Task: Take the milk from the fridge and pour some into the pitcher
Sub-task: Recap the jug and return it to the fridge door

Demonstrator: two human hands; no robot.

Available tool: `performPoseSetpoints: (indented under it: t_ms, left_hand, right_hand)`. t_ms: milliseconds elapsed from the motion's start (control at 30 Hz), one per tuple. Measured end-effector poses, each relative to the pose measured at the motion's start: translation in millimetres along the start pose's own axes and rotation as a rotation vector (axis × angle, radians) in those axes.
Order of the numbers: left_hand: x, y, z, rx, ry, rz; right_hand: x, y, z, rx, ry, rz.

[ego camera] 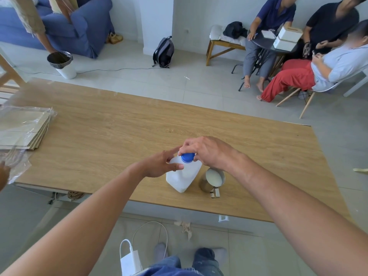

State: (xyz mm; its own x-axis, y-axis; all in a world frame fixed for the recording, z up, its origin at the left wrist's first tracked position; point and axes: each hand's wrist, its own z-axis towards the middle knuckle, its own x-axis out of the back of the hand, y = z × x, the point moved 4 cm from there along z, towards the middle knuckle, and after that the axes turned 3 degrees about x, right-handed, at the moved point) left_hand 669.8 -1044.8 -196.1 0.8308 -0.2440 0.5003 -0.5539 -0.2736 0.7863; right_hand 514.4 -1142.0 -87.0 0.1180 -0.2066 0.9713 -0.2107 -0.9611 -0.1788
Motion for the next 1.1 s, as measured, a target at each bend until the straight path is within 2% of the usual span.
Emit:
performPoseSetpoints:
  t_ms: [200,400,767,1000,1100]
  left_hand:
    - [14,1,13,0.019,-0.084,0.080]
    - [4,-4,9,0.049,-0.031,0.018]
    - [-28,-3,-5,0.005,0.190,-0.078]
    - [-48,4,-13,0.015,0.394,-0.055]
    - [-57,7,-16,0.019,0.451,-0.112]
  right_hand:
    - [0,5,6,0.010,-0.036,-0.027]
    - [-2,4,4,-0.150,-0.043,-0.036]
    - [-17,-13,-12,-0.319,0.108,-0.126]
    - [-19,-27,-15,-0.380,0.092,-0.304]
    - [-22,-28,-19,-0.418,0.125,-0.265]
